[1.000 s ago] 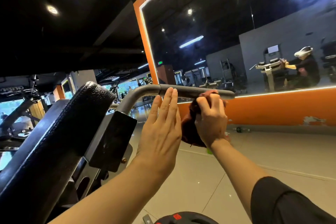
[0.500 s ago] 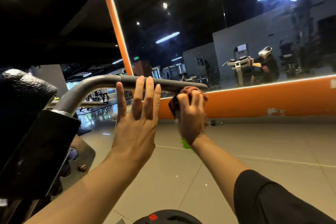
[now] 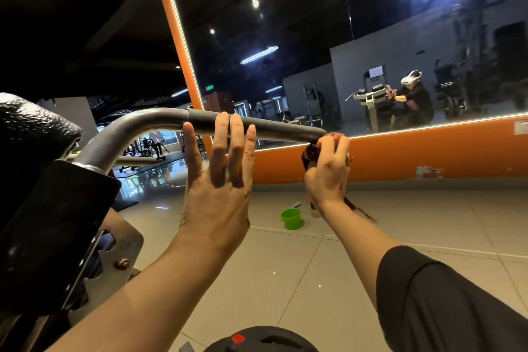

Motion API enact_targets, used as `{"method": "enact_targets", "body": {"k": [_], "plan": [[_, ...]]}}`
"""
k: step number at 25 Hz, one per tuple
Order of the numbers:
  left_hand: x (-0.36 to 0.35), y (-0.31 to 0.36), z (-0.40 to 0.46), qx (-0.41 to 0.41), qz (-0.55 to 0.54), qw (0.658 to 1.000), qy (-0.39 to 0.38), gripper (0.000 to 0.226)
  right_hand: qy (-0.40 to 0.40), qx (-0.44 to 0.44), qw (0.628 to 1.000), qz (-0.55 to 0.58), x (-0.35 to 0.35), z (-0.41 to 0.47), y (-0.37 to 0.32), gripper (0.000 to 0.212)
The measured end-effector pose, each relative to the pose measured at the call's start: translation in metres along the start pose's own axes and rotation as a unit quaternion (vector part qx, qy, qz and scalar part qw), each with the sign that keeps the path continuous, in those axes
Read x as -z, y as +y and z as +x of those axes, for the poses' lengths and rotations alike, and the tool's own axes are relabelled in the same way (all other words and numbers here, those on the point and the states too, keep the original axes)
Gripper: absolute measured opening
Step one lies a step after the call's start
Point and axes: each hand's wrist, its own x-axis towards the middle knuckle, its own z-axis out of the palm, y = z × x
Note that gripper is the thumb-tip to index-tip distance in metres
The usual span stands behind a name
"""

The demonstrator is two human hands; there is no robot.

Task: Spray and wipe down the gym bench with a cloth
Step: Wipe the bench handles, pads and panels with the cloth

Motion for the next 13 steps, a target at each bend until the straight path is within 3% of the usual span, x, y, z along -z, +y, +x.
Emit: {"method": "enact_targets", "body": {"k": [4,6,8,10,13], "plan": [[-0.001,-0.002,0.001,0.013,-0.024,1.0,0.01,0.096,-0.004,0.211,0.977,0.036,0.0,-0.003,-0.015,0.029],[0.0,-0.004,0.001,0.008,-0.034,0.999,0.011,0.098,-0.021,0.192,0.981,0.027,0.004,0.003,-0.01,0.039],[0.002,-0.004,0.0,0.005,-0.036,0.999,0.002,0.1,-0.038,0.099,0.994,0.011,0.009,0.009,0.002,0.051],[0.004,-0.001,0.001,0.002,-0.029,0.999,-0.015,0.101,-0.044,0.051,0.998,0.004,0.012,0.014,0.003,0.045],[0.006,-0.002,0.002,0.007,-0.026,0.999,-0.031,0.1,-0.012,0.131,0.991,0.033,0.014,0.011,-0.029,0.022]]}}
